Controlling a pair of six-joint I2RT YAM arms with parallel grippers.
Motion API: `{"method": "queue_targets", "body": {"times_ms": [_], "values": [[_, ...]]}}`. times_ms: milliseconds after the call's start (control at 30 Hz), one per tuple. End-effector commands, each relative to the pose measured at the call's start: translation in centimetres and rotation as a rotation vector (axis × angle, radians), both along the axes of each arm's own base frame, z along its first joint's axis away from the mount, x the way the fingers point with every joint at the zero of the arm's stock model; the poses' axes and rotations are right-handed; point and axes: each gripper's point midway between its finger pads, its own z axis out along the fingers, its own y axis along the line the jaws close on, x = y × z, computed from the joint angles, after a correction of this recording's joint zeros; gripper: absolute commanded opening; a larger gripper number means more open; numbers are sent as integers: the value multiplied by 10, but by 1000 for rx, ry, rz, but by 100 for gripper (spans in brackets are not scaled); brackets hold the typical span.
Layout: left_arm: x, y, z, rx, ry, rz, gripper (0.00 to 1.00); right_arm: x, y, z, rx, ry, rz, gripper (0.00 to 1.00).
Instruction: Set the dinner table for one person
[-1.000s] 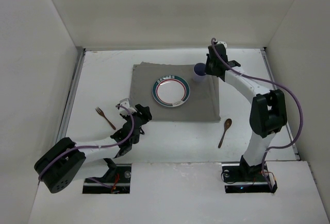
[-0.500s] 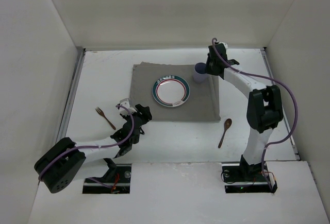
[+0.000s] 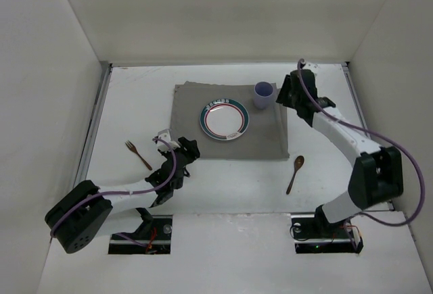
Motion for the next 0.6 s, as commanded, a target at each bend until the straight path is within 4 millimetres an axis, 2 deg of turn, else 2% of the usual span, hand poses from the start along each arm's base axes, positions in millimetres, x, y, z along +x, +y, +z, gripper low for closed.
{"method": "queue_targets", "body": {"times_ms": [0,67,167,233,300,400,467,567], "values": [[6,-11,25,-68,-65,-4,52,-31,-17,10,42,-93,-105,51],[6,-10,27,-72,-68,-6,52,-63,-29,-9,21,-76,-153,44],[5,-12,30,-79,-74,-10,52,-118,-43,-45,29,-8,-227,22],[5,-14,29,-78,-73,-15,52,-156,-47,-75,62,78,-277,18],[3,-15,32,-86,-80,-21,52,-188,-44,-97,96,149,-308,19],[1,-13,36,-96,-91,-20,52,-223,-36,-114,109,242,-322,33],[1,-13,35,-94,-89,-21,52,-236,-42,-118,49,279,-336,38],[1,-15,36,-96,-88,-25,52,-240,-33,-120,47,296,-311,42]]}}
